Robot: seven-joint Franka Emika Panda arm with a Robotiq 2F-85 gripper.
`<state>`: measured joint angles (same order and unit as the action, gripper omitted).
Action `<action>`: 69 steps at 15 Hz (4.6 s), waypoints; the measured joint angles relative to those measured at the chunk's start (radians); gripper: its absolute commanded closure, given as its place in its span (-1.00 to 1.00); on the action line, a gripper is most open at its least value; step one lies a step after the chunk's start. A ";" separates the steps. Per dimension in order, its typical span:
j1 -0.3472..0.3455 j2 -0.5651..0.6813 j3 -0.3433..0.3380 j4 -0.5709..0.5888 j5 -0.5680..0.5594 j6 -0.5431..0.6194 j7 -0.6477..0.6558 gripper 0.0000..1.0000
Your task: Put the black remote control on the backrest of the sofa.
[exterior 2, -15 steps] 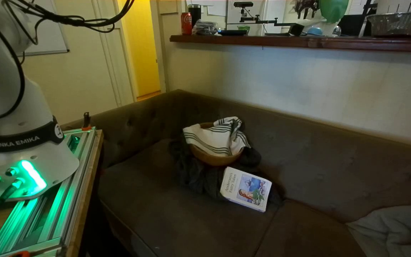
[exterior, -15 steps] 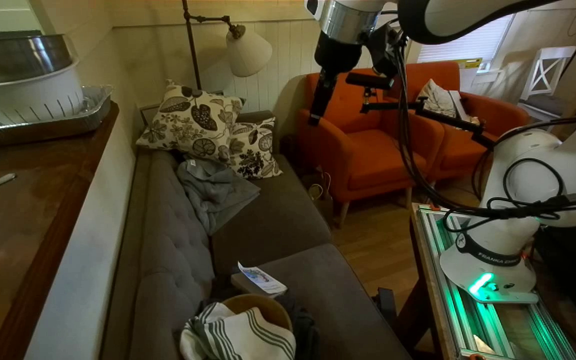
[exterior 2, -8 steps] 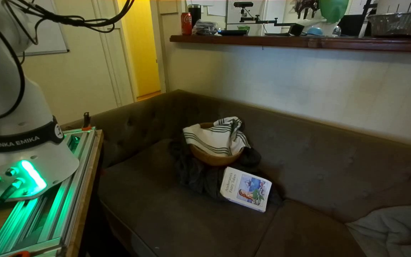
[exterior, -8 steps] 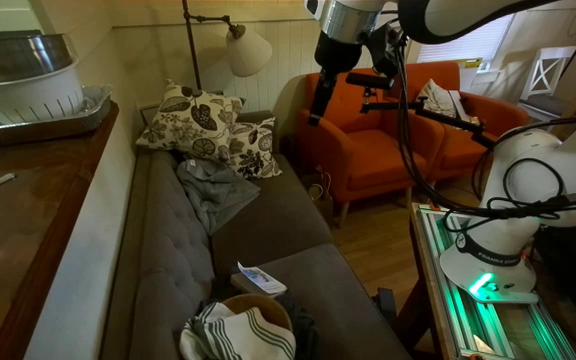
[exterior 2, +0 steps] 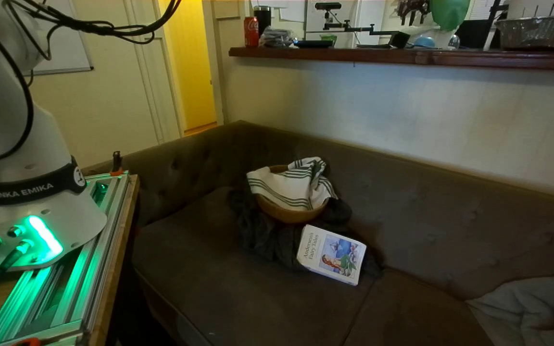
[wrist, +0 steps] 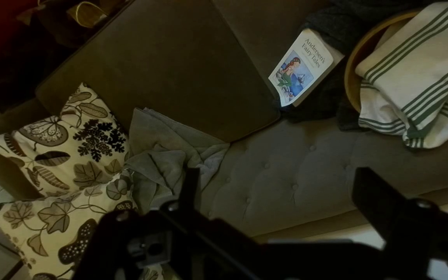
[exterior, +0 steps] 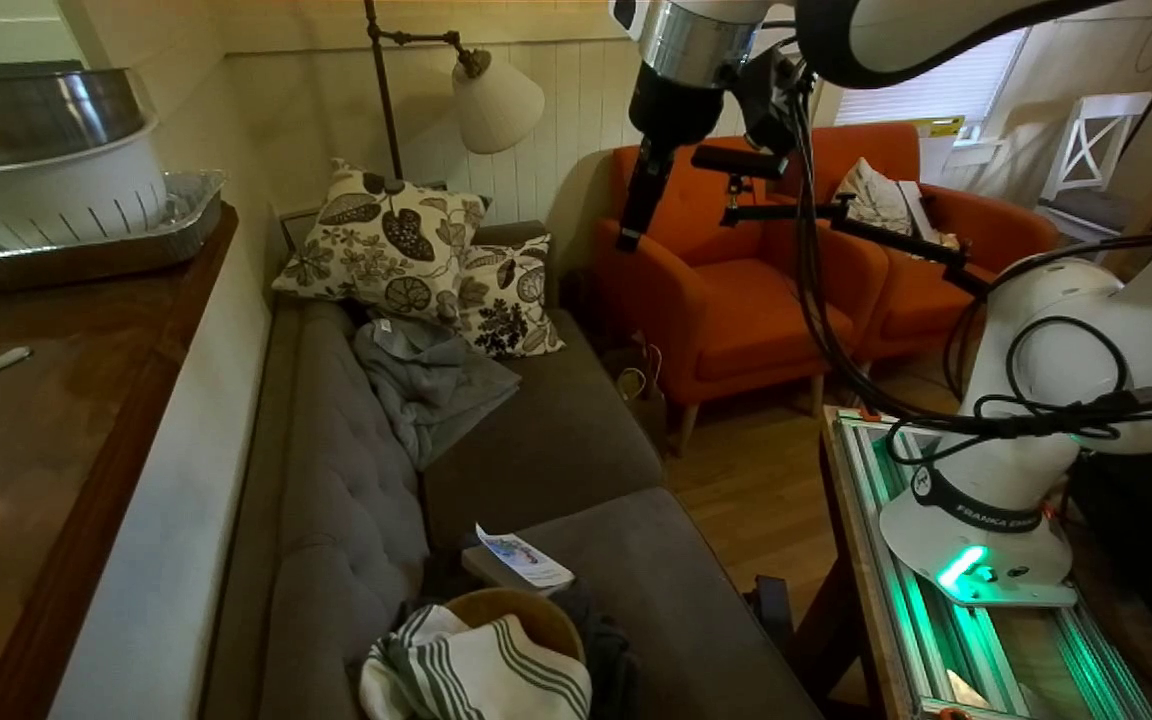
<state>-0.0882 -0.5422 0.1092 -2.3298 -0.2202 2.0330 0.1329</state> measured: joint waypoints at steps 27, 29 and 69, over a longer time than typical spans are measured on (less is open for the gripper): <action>0.082 0.016 0.087 0.015 0.056 0.179 0.200 -1.00; 0.103 0.049 0.157 0.046 0.084 0.258 0.332 -1.00; 0.597 1.166 0.062 1.391 -0.080 0.021 0.585 -1.00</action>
<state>0.5084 0.6233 0.1713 -0.9388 -0.3003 2.0540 0.7183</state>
